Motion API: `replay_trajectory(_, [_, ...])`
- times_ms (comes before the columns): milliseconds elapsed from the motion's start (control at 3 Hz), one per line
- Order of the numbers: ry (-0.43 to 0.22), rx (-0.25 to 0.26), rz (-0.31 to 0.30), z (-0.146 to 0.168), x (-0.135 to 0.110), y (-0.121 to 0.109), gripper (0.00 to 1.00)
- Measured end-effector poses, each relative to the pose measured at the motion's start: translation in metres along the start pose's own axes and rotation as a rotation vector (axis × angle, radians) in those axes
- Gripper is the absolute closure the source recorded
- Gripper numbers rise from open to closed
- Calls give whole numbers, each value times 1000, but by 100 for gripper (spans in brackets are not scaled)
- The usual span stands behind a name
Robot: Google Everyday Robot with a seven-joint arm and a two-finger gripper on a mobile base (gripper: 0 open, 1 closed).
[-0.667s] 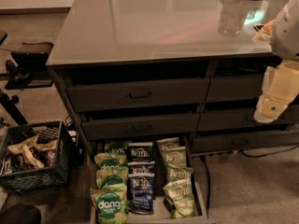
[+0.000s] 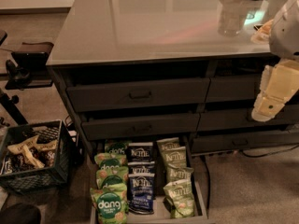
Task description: Pick blue chip bag from bottom drawer and place on counter
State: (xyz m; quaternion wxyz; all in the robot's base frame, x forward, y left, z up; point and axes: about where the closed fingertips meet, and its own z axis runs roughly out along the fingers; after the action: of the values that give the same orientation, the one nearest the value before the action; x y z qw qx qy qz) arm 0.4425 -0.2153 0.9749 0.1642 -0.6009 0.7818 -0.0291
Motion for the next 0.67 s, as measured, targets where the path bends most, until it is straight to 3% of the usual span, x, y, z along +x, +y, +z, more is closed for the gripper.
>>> replay_trajectory(333, [-34,-66,53,46,11,9,0])
replay_trajectory(667, [-60,-140,99,118,29,29,0])
